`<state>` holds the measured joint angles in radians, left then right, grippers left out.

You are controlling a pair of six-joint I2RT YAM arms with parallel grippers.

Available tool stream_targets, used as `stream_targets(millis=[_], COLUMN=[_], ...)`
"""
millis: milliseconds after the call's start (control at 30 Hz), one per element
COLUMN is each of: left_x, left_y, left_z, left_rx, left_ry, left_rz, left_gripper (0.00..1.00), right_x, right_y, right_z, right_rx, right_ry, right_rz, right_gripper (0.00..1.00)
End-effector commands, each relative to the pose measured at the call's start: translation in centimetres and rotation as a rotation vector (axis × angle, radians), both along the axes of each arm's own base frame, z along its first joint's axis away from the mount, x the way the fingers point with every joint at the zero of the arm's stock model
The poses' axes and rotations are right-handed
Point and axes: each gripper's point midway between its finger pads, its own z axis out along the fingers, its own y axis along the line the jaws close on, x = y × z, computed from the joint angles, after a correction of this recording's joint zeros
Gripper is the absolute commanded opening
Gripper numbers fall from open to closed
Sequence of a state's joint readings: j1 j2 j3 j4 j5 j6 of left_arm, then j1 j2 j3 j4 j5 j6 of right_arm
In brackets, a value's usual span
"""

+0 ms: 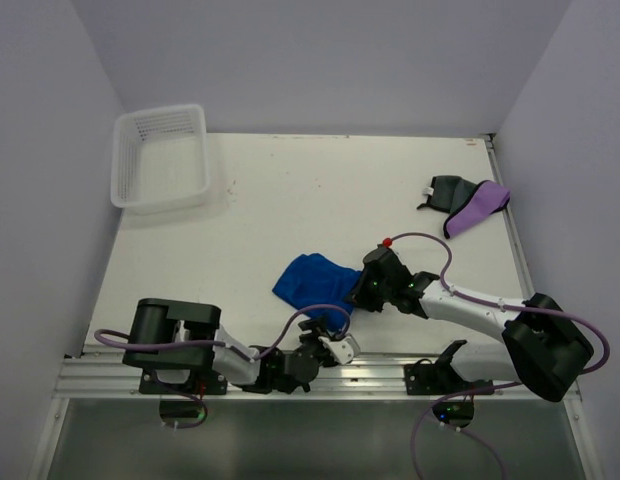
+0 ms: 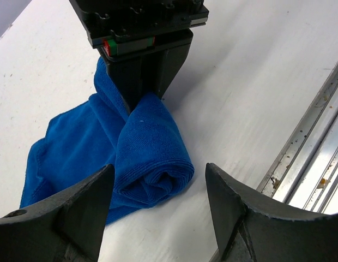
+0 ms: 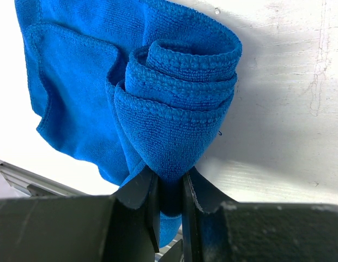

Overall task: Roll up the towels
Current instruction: Roll the towel

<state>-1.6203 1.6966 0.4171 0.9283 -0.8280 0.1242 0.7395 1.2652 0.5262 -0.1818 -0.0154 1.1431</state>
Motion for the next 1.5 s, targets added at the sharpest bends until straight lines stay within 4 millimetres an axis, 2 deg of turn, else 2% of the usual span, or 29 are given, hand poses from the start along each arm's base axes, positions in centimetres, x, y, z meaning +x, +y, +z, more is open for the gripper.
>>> stream_targets(millis=[0, 267, 367, 500, 667, 833, 967, 1067, 1267, 1467], left_x=[0.4, 1.1, 1.3, 1.6, 1.6, 1.3, 0.8, 0.7, 0.8, 0.2], left_y=[-1.7, -2.1, -2.0, -2.0, -2.0, -2.0, -2.2, -2.0, -1.8, -1.0], left_z=[1.5, 1.0, 0.7, 0.4, -0.1, -0.2, -0.3, -0.2, -0.5, -0.4], left_rx=[-0.097, -0.096, -0.111, -0.105, -0.106, -0.107, -0.155, -0.202, -0.295, -0.449], left_ry=[0.009, 0.026, 0.063, 0.068, 0.092, 0.116, 0.192, 0.247, 0.363, 0.503], left_rz=[-0.002, 0.011, 0.008, 0.009, 0.014, 0.004, 0.018, 0.061, 0.173, 0.239], left_gripper=[0.71, 0.68, 0.63, 0.42, 0.38, 0.22, 0.12, 0.01, 0.00, 0.00], right_x=[0.5, 0.3, 0.3, 0.3, 0.3, 0.2, 0.1, 0.1, 0.3, 0.8], right_y=[-0.2, 0.1, 0.1, 0.1, 0.2, 0.1, 0.0, -0.2, -0.4, -1.4], right_z=[0.8, 1.0, 1.1, 0.9, 1.0, 0.8, 0.7, 0.7, 1.0, 1.3], right_rx=[-0.014, 0.002, 0.003, 0.002, 0.009, 0.006, 0.007, 0.005, 0.016, -0.007], right_ry=[-0.015, -0.007, -0.008, -0.007, -0.009, -0.008, -0.006, -0.008, -0.009, -0.025], right_rz=[-0.009, 0.001, 0.004, 0.001, 0.001, -0.002, -0.008, -0.012, -0.041, -0.101], right_gripper=[0.00, 0.00, 0.00, 0.00, 0.00, 0.00, 0.00, 0.00, 0.06, 0.23])
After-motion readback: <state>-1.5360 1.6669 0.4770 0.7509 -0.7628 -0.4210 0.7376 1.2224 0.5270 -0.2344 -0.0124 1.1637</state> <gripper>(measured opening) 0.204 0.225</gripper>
